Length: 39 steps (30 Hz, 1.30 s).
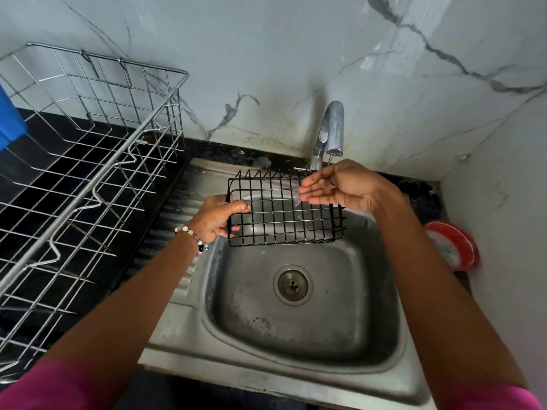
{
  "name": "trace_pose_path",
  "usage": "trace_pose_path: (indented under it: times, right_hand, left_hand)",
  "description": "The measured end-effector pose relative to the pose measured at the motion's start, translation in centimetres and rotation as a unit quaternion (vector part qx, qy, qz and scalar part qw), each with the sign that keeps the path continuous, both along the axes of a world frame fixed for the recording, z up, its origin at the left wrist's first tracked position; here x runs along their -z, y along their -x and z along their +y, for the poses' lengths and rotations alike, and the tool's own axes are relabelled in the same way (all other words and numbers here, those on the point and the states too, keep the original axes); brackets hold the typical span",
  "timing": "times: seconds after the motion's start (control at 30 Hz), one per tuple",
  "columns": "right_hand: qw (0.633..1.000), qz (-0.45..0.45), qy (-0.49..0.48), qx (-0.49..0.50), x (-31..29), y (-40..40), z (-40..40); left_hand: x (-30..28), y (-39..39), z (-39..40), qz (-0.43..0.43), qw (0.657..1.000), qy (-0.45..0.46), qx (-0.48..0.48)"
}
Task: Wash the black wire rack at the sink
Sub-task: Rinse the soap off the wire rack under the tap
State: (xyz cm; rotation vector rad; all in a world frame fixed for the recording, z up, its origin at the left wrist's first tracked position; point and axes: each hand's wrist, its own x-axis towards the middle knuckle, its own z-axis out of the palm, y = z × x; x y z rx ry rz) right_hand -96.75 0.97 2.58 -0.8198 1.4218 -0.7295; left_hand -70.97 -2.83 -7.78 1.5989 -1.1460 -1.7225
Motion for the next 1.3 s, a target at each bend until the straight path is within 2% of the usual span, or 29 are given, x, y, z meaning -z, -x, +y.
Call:
trace_pose_path:
  times: [0.1, 0.23, 0.37, 0.5, 0.6, 0.73, 0.87, 0.97, 1.03, 1.13, 1.23, 1.3]
  right_hand:
    - [0.997, 0.063, 0.006, 0.034, 0.4, 0.0, -0.2]
    - [0.999, 0.026, -0.010, -0.036, 0.6, 0.4, 0.7]
    - [0.995, 0.093, 0.005, 0.018, 0.6, 1.3, 0.9]
    - [0.998, 0.053, -0.011, -0.022, 0.6, 1.0, 1.2]
    - [0.995, 0.101, 0.001, 0.021, 0.7, 0.9, 1.1]
    - [1.000, 0.030, -0.009, 0.002, 1.0, 1.2, 1.3]
    - [0.998, 0.011, 0.028, 0.060, 0.8, 1.0, 0.7]
    - [0.999, -0.043, 0.024, 0.003, 0.7, 0.8, 0.4]
    - [0.999, 0.006, 0.003, -0.049, 0.6, 1.0, 0.4]
    - [0.995, 0.098, 0.000, -0.033, 0.4, 1.2, 0.1]
    - [0.996, 0.074, -0.001, -0.045, 0.2, 1.1, 0.1]
    - [0.993, 0.103, -0.004, -0.051, 0.3, 1.1, 0.3]
  left_hand:
    - [-0.1, -0.2, 0.1, -0.003, 1.000, -0.003, -0.002]
    - [-0.2, -0.3, 0.2, -0.001, 1.000, 0.001, -0.004]
    - [-0.4, -0.3, 0.2, 0.004, 1.000, 0.002, -0.007]
    - [-0.6, 0.2, 0.2, 0.015, 1.000, -0.007, -0.007]
    - [-0.6, 0.4, 0.2, 0.005, 1.000, -0.002, -0.007]
    - [-0.4, 0.3, 0.2, 0.003, 1.000, 0.004, -0.018]
    - [-0.3, 0.1, 0.0, -0.009, 0.999, 0.014, -0.039]
    - [-0.4, -0.1, -0.2, -0.009, 0.998, 0.012, -0.057]
    - [-0.6, -0.2, -0.4, -0.011, 0.998, 0.013, -0.063]
    - [-0.9, -0.2, -0.6, -0.011, 0.998, 0.017, -0.062]
    - [-1.2, -0.1, -0.7, -0.001, 0.998, 0.013, -0.059]
    - [-1.2, -0.1, -0.6, 0.001, 0.998, 0.010, -0.056]
